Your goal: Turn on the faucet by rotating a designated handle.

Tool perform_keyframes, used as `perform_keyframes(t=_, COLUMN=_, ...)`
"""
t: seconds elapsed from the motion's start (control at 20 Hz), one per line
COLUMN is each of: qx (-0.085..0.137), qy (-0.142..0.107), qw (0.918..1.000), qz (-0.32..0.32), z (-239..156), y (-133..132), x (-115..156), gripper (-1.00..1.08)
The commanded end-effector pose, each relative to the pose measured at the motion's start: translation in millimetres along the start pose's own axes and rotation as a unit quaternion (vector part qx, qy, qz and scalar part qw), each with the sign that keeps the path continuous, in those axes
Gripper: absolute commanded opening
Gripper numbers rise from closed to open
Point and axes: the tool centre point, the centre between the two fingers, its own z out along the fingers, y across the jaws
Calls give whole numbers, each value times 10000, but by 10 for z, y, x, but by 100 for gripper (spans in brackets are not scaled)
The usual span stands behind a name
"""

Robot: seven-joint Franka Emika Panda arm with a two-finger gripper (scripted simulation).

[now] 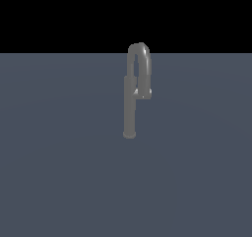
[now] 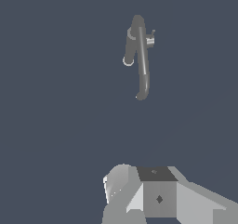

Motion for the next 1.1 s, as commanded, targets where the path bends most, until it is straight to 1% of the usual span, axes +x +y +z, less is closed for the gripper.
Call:
perform_keyframes(t=0.0, qx=0, qy=0, qw=10000, qz=0, z=0, y=0, x=0, gripper=-100)
perform_keyframes(t=0.25, qx=40, qy=-44, qw=10000, qz=41, z=1, y=-2, x=31, gripper=-100)
perform_keyframes(t=0.55, qx=194, qy=-214, qw=9994, qz=198, z=8, y=-6, x=154, gripper=-100)
perform_keyframes(t=0.85, qx=470, qy=-519, qw=9964, qz=481, z=29, y=-5, x=373, gripper=-100)
perform_keyframes(t=1.05, qx=725, qy=-799, qw=9914, qz=741, z=60, y=6, x=573, gripper=-100)
